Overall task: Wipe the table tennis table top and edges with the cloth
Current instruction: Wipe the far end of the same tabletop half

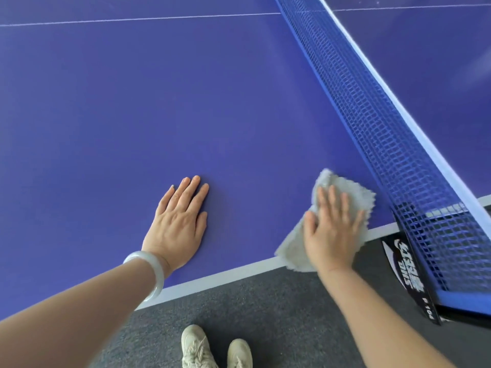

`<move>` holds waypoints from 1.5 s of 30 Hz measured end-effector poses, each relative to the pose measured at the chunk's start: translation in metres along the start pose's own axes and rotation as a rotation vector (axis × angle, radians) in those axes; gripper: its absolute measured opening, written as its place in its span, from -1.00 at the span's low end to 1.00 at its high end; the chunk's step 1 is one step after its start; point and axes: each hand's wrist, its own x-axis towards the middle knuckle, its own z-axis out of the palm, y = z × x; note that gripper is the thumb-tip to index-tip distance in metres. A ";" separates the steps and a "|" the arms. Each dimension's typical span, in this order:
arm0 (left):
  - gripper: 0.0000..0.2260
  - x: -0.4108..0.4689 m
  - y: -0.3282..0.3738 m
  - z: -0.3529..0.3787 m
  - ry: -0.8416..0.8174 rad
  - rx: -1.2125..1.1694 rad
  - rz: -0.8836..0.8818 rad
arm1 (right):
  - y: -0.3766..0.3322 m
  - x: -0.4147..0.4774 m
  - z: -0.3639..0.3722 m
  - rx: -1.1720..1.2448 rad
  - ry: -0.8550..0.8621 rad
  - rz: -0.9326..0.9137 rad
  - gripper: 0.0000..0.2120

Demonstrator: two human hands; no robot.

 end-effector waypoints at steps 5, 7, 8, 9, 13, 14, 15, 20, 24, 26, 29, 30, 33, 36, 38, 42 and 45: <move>-0.47 -0.001 -0.001 -0.003 0.002 0.003 -0.006 | -0.046 -0.040 0.013 -0.030 -0.060 -0.539 -0.42; -0.46 0.000 -0.002 -0.002 -0.002 -0.002 -0.009 | -0.017 -0.018 0.008 -0.064 -0.091 -0.754 -0.44; -0.47 -0.001 -0.003 -0.001 0.003 -0.005 -0.011 | 0.001 -0.002 0.006 -0.083 -0.087 -0.779 -0.44; -0.48 -0.001 -0.004 0.000 0.011 -0.009 -0.011 | 0.019 0.014 0.004 -0.087 -0.092 -0.703 -0.43; -0.53 -0.001 -0.007 0.006 0.045 -0.033 -0.009 | 0.045 0.043 0.001 -0.084 -0.062 -0.023 -0.33; -0.52 -0.001 -0.008 0.008 0.052 -0.041 -0.006 | 0.032 0.038 0.002 -0.086 -0.059 0.049 -0.31; -0.52 -0.001 -0.008 0.009 0.060 -0.055 -0.002 | 0.013 0.030 0.004 -0.073 -0.060 0.073 -0.30; -0.58 0.000 -0.009 0.002 0.076 -0.283 -0.016 | -0.098 -0.024 0.006 0.002 -0.063 -0.201 -0.32; -0.64 -0.005 -0.001 -0.024 0.206 -1.029 -0.466 | -0.161 -0.065 0.005 0.135 -0.153 -0.560 -0.32; -0.66 -0.014 0.003 -0.033 0.307 -1.059 -0.597 | -0.171 -0.063 0.001 0.380 -0.314 -0.664 -0.40; -0.67 -0.033 0.010 -0.031 0.372 -0.713 -0.473 | -0.149 -0.044 -0.018 1.043 -0.326 -0.291 -0.61; -0.67 -0.037 0.016 -0.026 0.360 -0.582 -0.384 | -0.136 -0.035 -0.022 1.067 -0.209 -0.168 -0.60; -0.57 -0.035 0.050 -0.005 0.176 -0.294 -0.207 | -0.103 -0.018 -0.014 0.678 -0.089 -0.122 -0.56; -0.43 -0.027 0.077 0.016 0.024 -0.087 -0.189 | -0.096 -0.017 0.008 0.282 -0.078 -0.290 -0.46; -0.42 -0.028 0.076 0.023 -0.009 -0.033 -0.202 | -0.097 -0.019 0.009 0.220 -0.057 -0.341 -0.44; -0.45 -0.055 0.040 0.019 0.022 0.021 -0.257 | -0.094 -0.019 0.010 0.134 -0.051 -0.517 -0.39; -0.47 -0.095 -0.016 0.008 0.048 0.053 -0.392 | -0.096 -0.021 0.010 0.066 -0.091 -0.606 -0.34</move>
